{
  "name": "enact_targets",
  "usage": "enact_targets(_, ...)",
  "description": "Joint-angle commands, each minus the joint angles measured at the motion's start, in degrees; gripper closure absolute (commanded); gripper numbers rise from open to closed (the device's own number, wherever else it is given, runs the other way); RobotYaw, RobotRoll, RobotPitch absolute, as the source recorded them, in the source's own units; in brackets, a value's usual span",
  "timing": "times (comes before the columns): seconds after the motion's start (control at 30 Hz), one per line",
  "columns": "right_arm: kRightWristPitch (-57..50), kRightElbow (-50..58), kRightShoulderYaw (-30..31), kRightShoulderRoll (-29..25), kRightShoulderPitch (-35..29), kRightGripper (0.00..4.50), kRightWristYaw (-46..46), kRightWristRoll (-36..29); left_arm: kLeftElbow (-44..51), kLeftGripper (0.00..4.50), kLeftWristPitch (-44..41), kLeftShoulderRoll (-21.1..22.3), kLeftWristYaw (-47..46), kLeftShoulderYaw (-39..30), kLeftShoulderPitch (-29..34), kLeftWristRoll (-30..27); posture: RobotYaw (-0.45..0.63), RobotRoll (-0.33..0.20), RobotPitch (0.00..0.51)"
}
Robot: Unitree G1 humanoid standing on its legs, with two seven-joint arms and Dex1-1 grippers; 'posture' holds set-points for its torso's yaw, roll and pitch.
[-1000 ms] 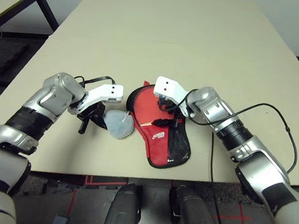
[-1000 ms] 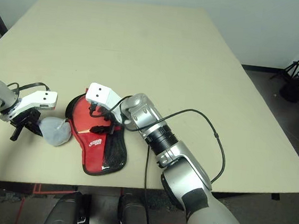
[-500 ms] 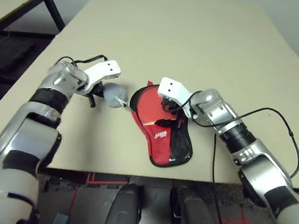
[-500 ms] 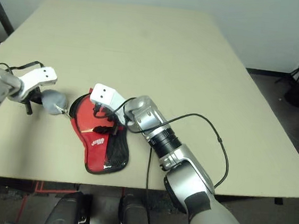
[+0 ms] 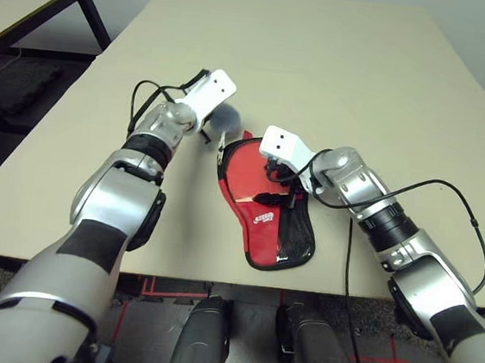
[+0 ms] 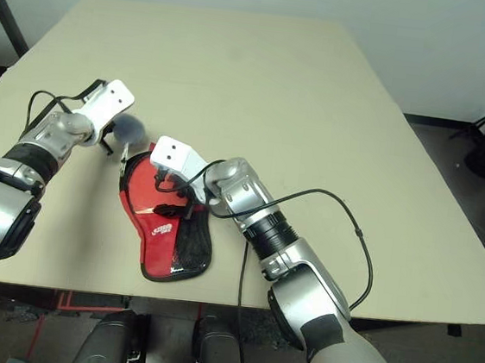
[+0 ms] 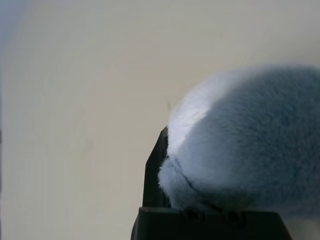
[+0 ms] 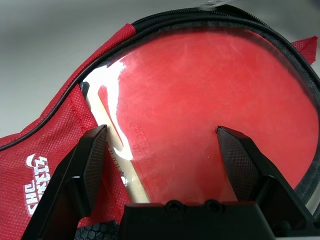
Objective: Store the ping-pong paddle in its case and zip it.
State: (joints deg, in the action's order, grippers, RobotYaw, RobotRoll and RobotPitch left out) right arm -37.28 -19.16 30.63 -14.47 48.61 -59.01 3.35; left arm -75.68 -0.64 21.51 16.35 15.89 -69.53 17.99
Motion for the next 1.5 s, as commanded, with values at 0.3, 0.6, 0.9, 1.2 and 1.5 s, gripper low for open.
enact_targets(0.3,-4.4,-0.6,3.5,2.0,-3.0,0.0,0.2,1.1,-2.3,4.48,4.1,-9.7,-7.4,0.2,-5.4,4.6,-0.1,0.0,0.135)
enact_targets(0.6,-5.9,0.7,2.9,2.2,-3.0,0.0,0.7,0.7,-3.2,4.48,1.4,-10.3,-8.2,1.3,-3.1,8.4,-0.11,0.0,0.145)
enact_targets(0.9,-6.0,1.3,2.2,1.4,-3.0,0.0,0.3,0.2,-2.7,4.21,1.8,-11.5,-3.4,-4.1,-1.4,4.0,-0.07,0.0,0.139)
enact_targets(1.2,-7.5,2.7,-2.3,0.4,-0.9,0.0,1.5,-2.0,-1.8,1.4,1.4,-5.0,-2.0,-10.2,-2.2,-0.4,-0.06,0.0,0.121)
enact_targets(1.5,-8.9,2.5,-5.1,-0.4,-0.6,0.0,3.3,-3.4,0.6,0.04,2.6,1.8,5.6,-16.3,-5.2,-6.7,-0.05,0.0,0.11)
